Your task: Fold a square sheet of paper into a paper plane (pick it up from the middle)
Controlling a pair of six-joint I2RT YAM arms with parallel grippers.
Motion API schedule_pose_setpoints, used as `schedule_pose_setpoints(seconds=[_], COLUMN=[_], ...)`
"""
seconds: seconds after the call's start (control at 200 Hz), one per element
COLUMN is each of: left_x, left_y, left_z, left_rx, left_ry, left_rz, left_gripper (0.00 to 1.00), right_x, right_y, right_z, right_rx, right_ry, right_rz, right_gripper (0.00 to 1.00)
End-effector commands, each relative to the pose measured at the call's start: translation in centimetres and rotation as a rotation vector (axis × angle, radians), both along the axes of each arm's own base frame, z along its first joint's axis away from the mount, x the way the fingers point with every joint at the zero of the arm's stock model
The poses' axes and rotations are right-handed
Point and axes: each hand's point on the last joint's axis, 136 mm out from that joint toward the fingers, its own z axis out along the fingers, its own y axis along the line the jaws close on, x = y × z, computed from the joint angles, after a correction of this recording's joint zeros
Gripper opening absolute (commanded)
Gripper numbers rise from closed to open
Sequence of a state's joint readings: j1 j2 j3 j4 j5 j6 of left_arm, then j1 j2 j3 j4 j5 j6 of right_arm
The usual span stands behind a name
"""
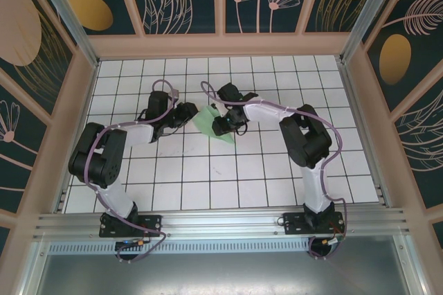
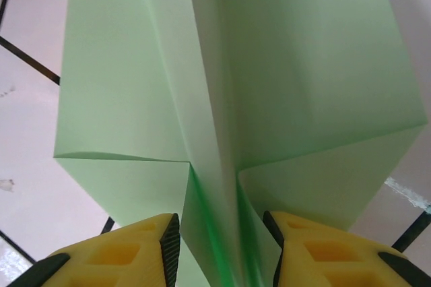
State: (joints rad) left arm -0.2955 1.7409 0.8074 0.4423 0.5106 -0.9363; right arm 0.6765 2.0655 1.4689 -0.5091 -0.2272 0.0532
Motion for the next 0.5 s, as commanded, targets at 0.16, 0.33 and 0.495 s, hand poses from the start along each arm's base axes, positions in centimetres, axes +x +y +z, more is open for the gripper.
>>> schedule_pose_setpoints(seconds=[0.16, 0.33, 0.495], left_x=[-0.3, -0.5, -1.1], left_y=[0.6, 0.8, 2.0], left_z=[2.0, 2.7, 3.4], left_rx=[0.027, 0.034, 0.078], left_ry=[-0.059, -0.069, -0.077], left_rz=[0.014, 0.026, 0.067], left_gripper=[0.31, 0.31, 0.31], right_x=[1.0, 2.3, 0.9], right_y=[-1.0, -2.9, -3.2], right_z=[0.3, 2.1, 2.4], right_rx=[-0.092, -0.14, -0.125], right_ry=[-0.059, -0.103, -0.065], right_rz=[-0.087, -0.292, -0.48], right_gripper=[0.08, 0.0, 0.01])
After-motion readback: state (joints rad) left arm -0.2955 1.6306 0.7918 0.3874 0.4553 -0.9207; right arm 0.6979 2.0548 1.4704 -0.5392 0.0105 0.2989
